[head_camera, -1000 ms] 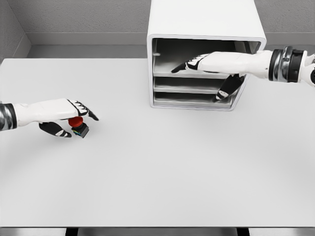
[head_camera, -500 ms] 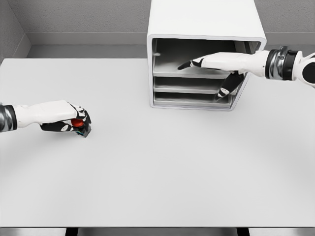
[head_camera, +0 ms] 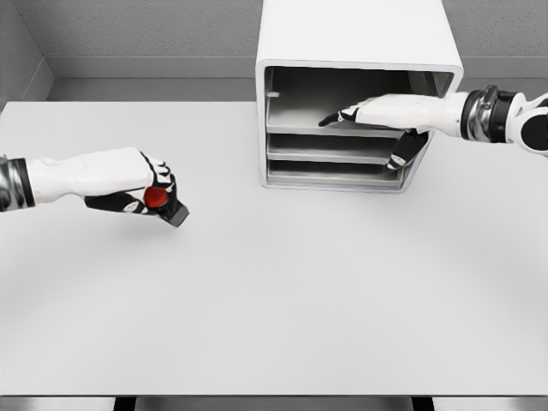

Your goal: Slide open multi-storey tabletop storage cabinets and put open load switch and slide close multi-storey tabletop storage cabinets

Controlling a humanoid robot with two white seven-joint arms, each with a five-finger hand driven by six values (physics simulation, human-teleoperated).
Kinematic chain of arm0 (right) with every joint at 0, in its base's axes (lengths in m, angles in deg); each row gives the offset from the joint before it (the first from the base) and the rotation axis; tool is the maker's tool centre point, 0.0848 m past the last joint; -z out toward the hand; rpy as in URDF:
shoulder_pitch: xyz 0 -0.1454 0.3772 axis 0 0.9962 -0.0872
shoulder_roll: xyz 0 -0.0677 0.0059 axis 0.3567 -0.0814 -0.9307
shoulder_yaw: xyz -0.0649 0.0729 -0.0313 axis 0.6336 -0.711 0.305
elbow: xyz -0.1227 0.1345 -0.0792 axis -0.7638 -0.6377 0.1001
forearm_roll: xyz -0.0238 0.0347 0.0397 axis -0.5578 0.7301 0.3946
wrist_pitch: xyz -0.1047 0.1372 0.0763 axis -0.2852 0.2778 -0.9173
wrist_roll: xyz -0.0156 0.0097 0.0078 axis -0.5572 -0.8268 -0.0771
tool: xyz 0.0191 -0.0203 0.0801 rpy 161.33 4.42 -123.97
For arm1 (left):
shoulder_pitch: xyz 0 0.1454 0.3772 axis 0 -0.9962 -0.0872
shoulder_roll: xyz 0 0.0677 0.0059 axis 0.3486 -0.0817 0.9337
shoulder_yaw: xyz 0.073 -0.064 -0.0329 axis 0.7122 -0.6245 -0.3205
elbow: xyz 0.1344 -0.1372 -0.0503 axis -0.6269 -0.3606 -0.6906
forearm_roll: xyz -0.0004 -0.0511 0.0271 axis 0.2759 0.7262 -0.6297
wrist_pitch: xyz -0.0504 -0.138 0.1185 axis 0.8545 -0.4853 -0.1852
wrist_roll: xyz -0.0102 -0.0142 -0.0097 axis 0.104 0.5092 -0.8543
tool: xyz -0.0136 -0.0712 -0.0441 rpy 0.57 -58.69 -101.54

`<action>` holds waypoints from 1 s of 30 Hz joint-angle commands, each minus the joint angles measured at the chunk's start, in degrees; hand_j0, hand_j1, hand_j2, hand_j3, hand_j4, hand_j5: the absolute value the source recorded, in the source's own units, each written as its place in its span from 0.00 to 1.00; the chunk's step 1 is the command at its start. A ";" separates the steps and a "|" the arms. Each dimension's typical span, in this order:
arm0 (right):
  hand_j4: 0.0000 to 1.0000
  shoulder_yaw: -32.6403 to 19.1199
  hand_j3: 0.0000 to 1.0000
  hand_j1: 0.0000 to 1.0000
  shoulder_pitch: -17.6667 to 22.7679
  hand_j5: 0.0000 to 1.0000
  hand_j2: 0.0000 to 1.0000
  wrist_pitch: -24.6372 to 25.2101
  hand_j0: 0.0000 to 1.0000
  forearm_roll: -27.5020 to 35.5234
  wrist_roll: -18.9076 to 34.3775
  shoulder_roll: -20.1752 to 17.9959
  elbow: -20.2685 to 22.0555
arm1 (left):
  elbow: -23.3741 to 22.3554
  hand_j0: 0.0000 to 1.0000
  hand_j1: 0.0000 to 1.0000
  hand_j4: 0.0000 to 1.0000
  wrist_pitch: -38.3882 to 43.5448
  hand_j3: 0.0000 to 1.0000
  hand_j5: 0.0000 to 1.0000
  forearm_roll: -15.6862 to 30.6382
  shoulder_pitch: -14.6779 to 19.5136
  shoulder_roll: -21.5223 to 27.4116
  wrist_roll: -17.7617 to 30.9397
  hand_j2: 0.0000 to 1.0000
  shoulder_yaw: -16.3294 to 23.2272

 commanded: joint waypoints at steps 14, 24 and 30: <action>1.00 1.33 1.00 1.00 1.32 1.00 1.00 -5.70 1.00 -1.33 0.27 -3.50 6.78 | 4.31 0.41 0.41 0.41 0.20 0.41 0.41 4.19 6.85 -0.34 -0.06 0.41 -0.61; 1.00 0.54 1.00 1.00 1.93 1.00 1.00 -11.24 1.00 -1.15 0.10 -7.55 11.09 | 6.06 0.41 0.41 0.41 0.20 0.41 0.41 3.75 8.53 -2.80 -0.06 0.41 -0.35; 1.00 0.54 1.00 1.00 1.85 1.00 1.00 -17.39 1.00 -0.80 0.10 -9.57 11.79 | 5.98 0.41 0.41 0.41 0.20 0.41 0.41 2.35 9.32 -5.79 -0.06 0.41 -0.09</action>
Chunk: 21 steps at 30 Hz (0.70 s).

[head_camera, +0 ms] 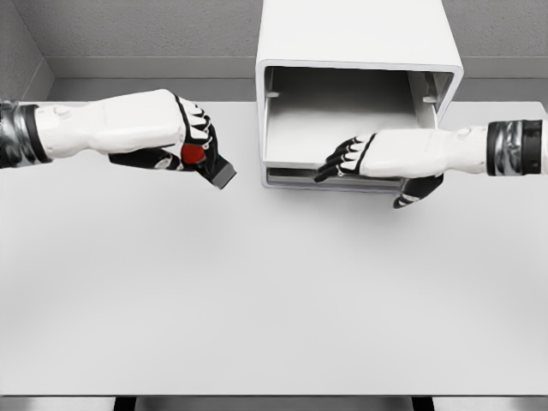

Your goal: Slide open multi-storey tabletop storage cabinets and put open load switch and slide close multi-storey tabletop storage cabinets

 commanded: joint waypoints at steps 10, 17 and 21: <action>1.00 -0.05 1.00 1.00 0.26 1.00 1.00 9.99 1.00 6.51 -0.02 -0.07 0.05 | -1.30 0.41 0.41 0.41 0.18 0.41 0.41 -0.98 1.32 -2.49 -0.03 0.41 0.31; 1.00 -0.05 1.00 1.00 -0.09 1.00 1.00 13.15 1.00 8.44 0.16 -0.34 -0.21 | -1.30 0.41 0.41 0.41 0.18 0.41 0.41 -0.80 1.41 -2.14 -0.03 0.41 0.22; 1.00 0.04 1.00 1.00 0.35 1.00 1.00 14.91 1.00 8.09 0.16 0.19 -0.48 | -1.30 0.41 0.41 0.41 0.18 0.41 0.41 -0.72 1.41 -2.14 -0.03 0.41 0.22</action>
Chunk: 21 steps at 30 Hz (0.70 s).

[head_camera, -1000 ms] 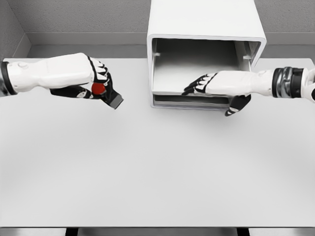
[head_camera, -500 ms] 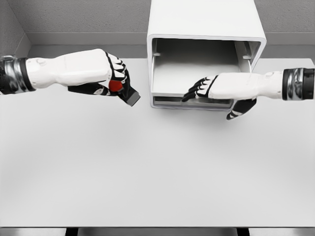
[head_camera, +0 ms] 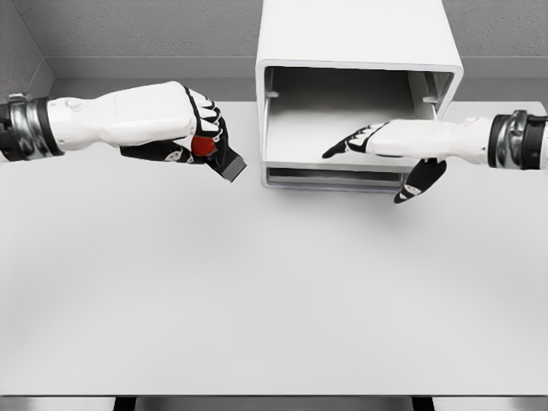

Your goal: Slide open multi-storey tabletop storage cabinets and put open load switch and slide close multi-storey tabletop storage cabinets

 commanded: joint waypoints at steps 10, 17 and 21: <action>1.00 0.60 1.00 1.00 0.70 1.00 1.00 -1.43 1.00 -2.92 1.44 -0.03 0.34 | -0.09 0.41 0.41 0.41 0.19 0.41 0.41 0.33 0.35 -0.02 -0.04 0.41 -0.03; 1.00 0.60 1.00 1.00 0.62 1.00 1.00 -8.99 1.00 -2.92 1.44 -1.61 0.69 | -1.23 0.42 0.42 0.42 0.19 0.42 0.42 0.24 0.53 -0.11 -0.04 0.42 -0.03; 1.00 0.60 1.00 1.00 0.97 1.00 1.00 -12.24 1.00 -2.83 1.44 -2.67 0.95 | -1.23 0.42 0.42 0.42 0.19 0.42 0.42 0.24 0.53 -0.11 -0.04 0.42 -0.03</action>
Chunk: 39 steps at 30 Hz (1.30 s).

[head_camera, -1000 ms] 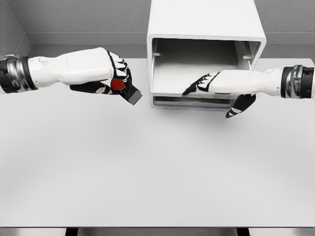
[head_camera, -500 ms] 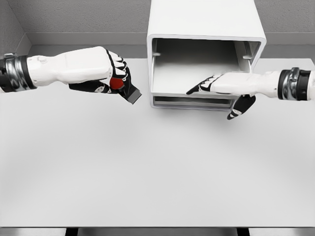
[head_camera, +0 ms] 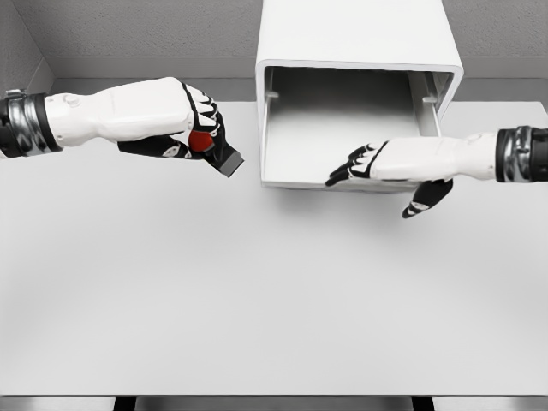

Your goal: Slide open multi-storey tabletop storage cabinets and put open load switch and slide close multi-storey tabletop storage cabinets

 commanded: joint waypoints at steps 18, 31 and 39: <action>1.00 -0.50 1.00 1.00 1.23 1.00 1.00 -10.58 1.00 1.02 0.09 -3.91 0.57 | -0.89 0.42 0.42 0.42 0.17 0.42 0.42 0.14 1.67 -2.37 -0.03 0.42 0.19; 1.00 -1.72 1.00 1.00 0.97 1.00 1.00 -10.58 1.00 13.68 0.09 -11.64 0.57 | 0.25 0.42 0.42 0.42 0.17 0.42 0.42 -3.29 4.39 -8.52 -0.03 0.42 2.48; 1.00 -3.66 1.00 1.00 0.79 1.00 1.00 -10.58 1.00 12.63 0.09 -15.86 -0.48 | -0.89 0.43 0.43 0.43 0.17 0.43 0.43 -11.90 5.71 -15.73 -0.03 0.43 5.47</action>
